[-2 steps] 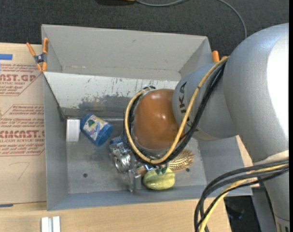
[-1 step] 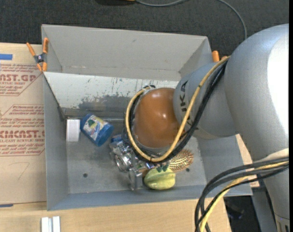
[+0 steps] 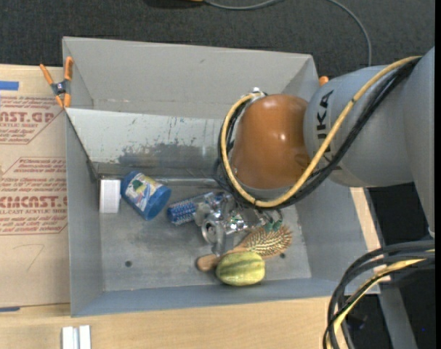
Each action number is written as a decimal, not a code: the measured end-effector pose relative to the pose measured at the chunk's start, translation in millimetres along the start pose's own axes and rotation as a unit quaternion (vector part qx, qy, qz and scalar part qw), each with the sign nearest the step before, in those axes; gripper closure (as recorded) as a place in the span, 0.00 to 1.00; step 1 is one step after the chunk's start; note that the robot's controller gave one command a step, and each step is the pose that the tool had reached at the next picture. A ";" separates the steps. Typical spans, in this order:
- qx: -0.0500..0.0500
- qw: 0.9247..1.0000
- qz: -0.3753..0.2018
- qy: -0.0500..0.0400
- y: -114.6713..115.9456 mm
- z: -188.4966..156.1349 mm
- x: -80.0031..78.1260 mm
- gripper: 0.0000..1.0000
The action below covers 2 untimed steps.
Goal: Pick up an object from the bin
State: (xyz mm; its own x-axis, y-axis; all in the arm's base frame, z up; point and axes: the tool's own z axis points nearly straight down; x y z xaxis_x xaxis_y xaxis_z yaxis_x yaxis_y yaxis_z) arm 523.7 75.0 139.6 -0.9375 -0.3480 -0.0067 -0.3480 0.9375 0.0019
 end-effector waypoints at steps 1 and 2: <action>0.000 1.000 0.000 0.000 0.2 0.0 0.0 1.00; 0.001 1.000 0.004 -0.005 2.0 -105.7 -3.4 1.00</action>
Offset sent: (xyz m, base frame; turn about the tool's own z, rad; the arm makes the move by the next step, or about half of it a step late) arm 0.0002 0.0014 0.1012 0.0080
